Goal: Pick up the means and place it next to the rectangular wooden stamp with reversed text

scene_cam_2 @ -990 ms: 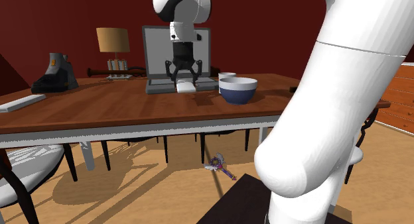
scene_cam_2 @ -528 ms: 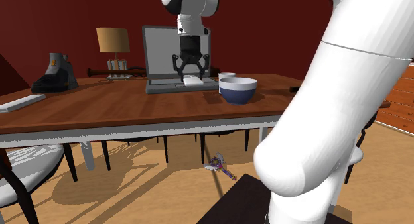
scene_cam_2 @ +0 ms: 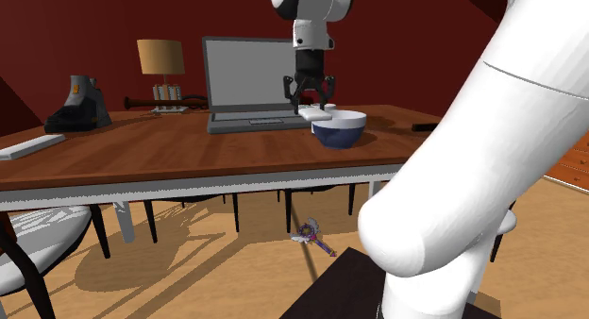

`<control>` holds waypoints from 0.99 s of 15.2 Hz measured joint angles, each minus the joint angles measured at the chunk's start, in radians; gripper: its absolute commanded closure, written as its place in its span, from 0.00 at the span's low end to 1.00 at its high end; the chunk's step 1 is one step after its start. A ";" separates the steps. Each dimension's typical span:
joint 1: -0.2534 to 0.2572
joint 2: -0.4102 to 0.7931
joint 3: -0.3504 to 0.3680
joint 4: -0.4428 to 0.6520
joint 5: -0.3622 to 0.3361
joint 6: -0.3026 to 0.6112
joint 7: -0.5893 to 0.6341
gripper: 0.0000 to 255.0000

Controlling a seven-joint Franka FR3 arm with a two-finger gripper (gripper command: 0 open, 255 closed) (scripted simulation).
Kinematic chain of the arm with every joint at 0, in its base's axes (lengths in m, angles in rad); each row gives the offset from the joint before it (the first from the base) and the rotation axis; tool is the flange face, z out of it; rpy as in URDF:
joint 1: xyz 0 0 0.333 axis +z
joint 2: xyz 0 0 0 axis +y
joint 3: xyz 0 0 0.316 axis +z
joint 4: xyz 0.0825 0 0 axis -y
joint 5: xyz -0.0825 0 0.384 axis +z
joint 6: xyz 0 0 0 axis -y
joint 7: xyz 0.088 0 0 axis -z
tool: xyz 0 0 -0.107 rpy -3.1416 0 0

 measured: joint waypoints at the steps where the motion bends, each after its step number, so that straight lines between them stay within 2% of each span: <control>1: -0.011 -0.015 -0.017 -0.010 -0.009 -0.005 -0.024 1.00; 9: -0.085 -0.078 -0.140 -0.049 -0.069 -0.007 -0.202 1.00; 15: -0.137 -0.064 -0.249 -0.023 -0.113 -0.013 -0.346 1.00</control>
